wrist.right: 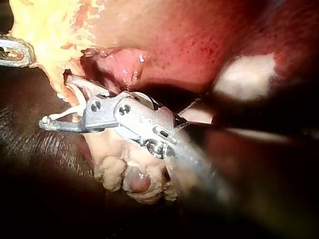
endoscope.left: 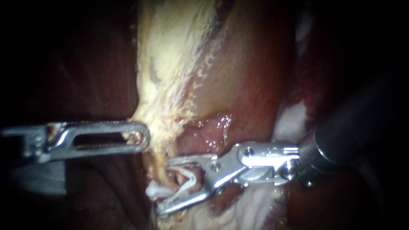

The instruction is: Clipping third clip left tube

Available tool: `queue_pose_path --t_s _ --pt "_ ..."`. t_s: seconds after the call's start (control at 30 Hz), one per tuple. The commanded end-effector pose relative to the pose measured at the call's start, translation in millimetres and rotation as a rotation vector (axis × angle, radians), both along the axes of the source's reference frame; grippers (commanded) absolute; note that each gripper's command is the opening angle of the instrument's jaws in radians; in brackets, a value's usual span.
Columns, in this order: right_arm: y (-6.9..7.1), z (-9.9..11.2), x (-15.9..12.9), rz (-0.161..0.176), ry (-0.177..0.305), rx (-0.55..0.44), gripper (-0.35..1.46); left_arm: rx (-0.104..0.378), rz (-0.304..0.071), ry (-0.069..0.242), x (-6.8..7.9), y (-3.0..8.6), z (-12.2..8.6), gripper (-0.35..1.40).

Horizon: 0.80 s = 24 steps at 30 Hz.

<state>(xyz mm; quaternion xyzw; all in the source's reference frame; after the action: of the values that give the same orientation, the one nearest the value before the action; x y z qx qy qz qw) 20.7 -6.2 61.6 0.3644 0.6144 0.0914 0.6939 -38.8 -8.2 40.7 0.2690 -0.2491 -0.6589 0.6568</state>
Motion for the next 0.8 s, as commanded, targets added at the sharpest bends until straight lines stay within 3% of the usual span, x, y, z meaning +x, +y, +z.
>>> queue_pose_path --t_s 0.03,0.4,0.7,0.8 --pt "-0.1 -0.1 0.1 0.002 0.01 0.009 0.6 0.001 0.001 -0.001 0.0 0.0 0.1 -0.35" --pt "-0.3 -0.7 2.2 -0.025 0.07 0.113 0.58 -0.001 -0.001 0.001 -0.1 0.0 0.1 -0.35" --pt "1.8 -0.8 2.8 0.027 0.043 0.231 0.55 -0.001 -0.002 0.002 -0.2 0.0 0.1 -0.35" --pt "2.9 -1.0 2.4 0.065 0.04 0.271 0.55 -0.001 -0.002 0.002 -0.3 0.0 0.1 -0.35"
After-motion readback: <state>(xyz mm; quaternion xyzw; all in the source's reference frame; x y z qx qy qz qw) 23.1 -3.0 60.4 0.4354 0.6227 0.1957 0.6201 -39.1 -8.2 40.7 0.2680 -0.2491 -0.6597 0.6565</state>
